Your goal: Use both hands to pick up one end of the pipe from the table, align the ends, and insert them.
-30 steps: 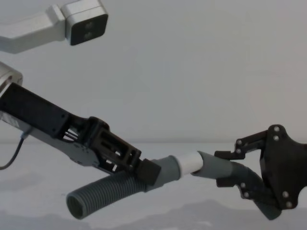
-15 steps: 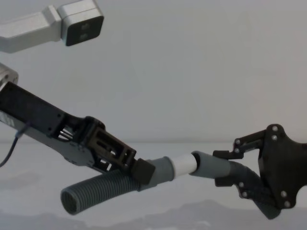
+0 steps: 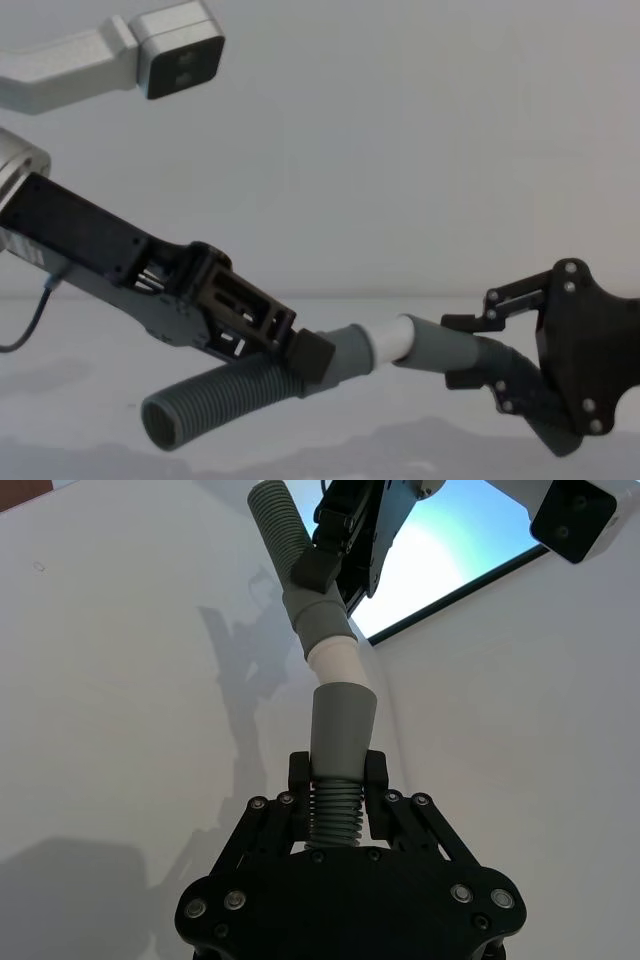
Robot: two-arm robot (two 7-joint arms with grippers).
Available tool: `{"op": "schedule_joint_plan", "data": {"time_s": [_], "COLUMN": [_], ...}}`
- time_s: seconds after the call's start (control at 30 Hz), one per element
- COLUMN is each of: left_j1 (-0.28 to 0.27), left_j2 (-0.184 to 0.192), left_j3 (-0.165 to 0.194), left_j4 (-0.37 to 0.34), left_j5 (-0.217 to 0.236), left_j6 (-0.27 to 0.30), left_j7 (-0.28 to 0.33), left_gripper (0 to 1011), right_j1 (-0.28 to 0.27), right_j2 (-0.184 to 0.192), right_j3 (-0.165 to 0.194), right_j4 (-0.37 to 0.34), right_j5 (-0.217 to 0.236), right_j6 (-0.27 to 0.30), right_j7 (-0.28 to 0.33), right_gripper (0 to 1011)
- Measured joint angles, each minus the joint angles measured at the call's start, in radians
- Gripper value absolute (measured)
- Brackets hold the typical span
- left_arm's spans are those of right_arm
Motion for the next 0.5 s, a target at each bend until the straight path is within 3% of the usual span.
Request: {"op": "schedule_joint_plan", "data": {"time_s": [0.5], "left_j1": [-0.004], "left_j2": [-0.004], "left_j3": [0.011], "left_j4": [0.003], "left_j5": [-0.019], "left_j6": [0.005], "left_j7": [0.003], "left_gripper": [349], "right_j1": [0.005], "right_j2": [0.003], "right_j3": [-0.009], "right_j4": [-0.003], "right_j5": [-0.009], "right_j6": [-0.006], "right_j7": [-0.011], "right_gripper": [277]}}
